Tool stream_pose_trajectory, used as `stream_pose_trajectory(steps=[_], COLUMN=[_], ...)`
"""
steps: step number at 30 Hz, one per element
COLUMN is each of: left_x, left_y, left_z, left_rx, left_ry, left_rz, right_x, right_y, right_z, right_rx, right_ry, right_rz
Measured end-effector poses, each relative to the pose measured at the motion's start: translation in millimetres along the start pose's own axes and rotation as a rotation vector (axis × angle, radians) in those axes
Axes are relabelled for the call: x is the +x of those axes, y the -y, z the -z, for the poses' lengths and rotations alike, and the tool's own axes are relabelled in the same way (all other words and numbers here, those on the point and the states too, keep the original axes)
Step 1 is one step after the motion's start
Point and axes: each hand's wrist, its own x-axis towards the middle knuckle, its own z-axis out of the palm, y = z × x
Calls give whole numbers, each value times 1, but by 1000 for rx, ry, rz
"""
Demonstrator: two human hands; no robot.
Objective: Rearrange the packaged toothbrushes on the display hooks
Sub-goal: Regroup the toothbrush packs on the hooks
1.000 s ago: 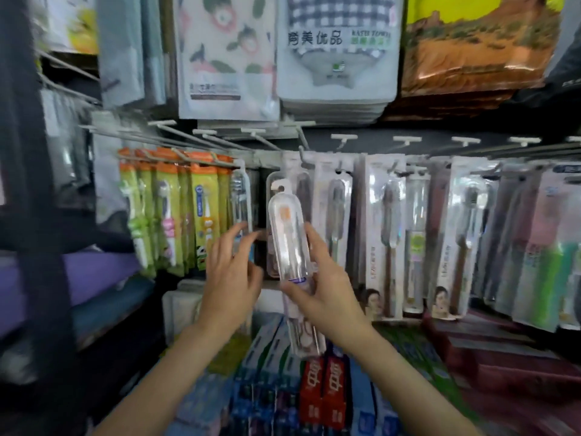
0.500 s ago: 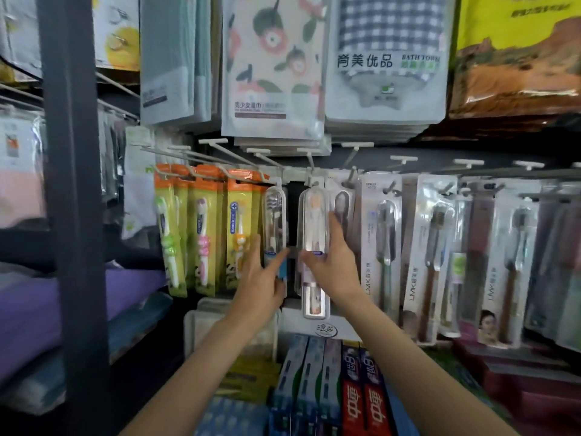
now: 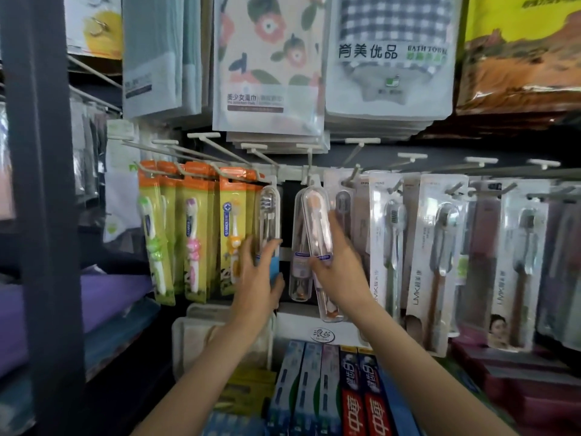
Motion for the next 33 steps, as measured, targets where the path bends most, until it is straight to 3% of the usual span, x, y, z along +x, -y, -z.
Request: stream_pose_trajectory(steps=[6,12,16,20,24,29,33], left_x=[3,3,-1,-10,-21,-24,-31], left_y=[2,16,18,18,19,19,22], left_z=[-8,-6,1,17,30,47,64], left_rx=[39,92,66,26,79,236,384], left_ry=[-61,-83,-81,-79,-129,-227,-322], left_rz=[48,-19,-78,-177,-225,-233,-293], right_x=[2,3,6,2,-6,0,-6], right_y=[-1,1,7,12,23,55,57], right_z=[2,4,-13,-26,-32,-37,-32], right_rx=[-62,-205,-272,-177,47,342,470], right_ry=[3,65,12,-5,-142,95,175], right_rz=[20,-12,-3,-7,140,168,209])
